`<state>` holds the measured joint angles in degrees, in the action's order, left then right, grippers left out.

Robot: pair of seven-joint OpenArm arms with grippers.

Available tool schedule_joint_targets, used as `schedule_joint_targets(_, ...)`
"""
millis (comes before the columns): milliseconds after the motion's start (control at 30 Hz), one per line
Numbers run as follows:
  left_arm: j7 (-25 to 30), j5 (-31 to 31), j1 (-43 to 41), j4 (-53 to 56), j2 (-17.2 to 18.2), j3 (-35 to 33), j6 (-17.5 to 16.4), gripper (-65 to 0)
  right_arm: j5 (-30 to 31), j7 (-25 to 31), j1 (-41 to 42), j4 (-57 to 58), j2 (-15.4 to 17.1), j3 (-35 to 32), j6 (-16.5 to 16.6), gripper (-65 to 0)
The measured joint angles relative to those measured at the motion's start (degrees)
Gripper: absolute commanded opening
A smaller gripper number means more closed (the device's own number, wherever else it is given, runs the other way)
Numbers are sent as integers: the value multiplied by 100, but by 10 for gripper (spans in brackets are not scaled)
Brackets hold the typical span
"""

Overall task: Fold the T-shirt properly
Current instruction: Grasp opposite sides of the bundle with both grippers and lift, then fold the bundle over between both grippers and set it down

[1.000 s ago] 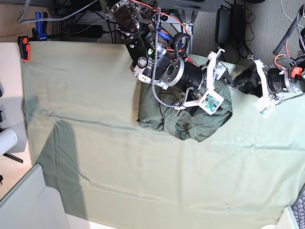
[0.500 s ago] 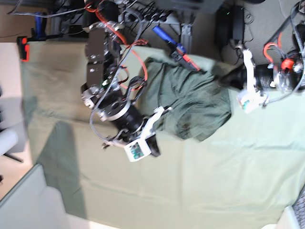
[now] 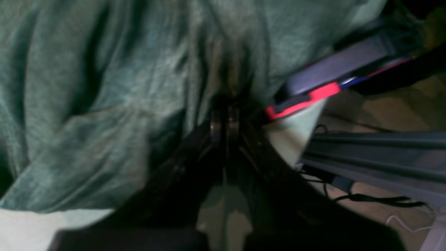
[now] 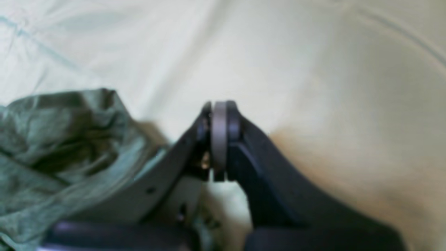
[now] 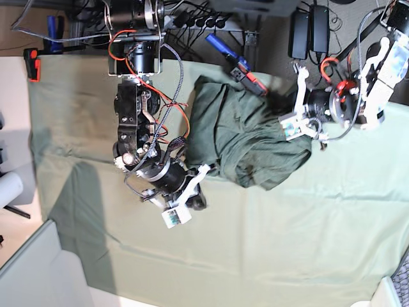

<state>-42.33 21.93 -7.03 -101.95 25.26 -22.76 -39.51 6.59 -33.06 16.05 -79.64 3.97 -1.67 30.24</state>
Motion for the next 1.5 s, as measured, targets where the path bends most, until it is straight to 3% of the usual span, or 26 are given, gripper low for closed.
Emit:
schedule_joint_targets(267, 260, 94, 120, 544, 0, 13, -44, -650, -20, -151, -2, 310, 17, -374, 0, -650)
schedule_joint_targets(433, 839, -28, 160, 848, 11, 22, -153, -650, 160, -494, 0, 310, 20, -570, -2, -650)
schedule_joint_targets(800, 970, 15, 1154, 1840, -96, -33, -452, -650, 885, -682, -402, 140, 490, -605, -2, -650)
schedule_joint_targets(1267, 811, -282, 2273, 3025, -1001, -2, -310, -650, 1449, -863, -1613, -1276, 570, -601, -7, -650)
schedule_joint_targets(1500, 809, -455, 2533, 3254, -1211, -4, -103, -650, 1655, -887, -1917, -1508, 457, -601, -7, -650)
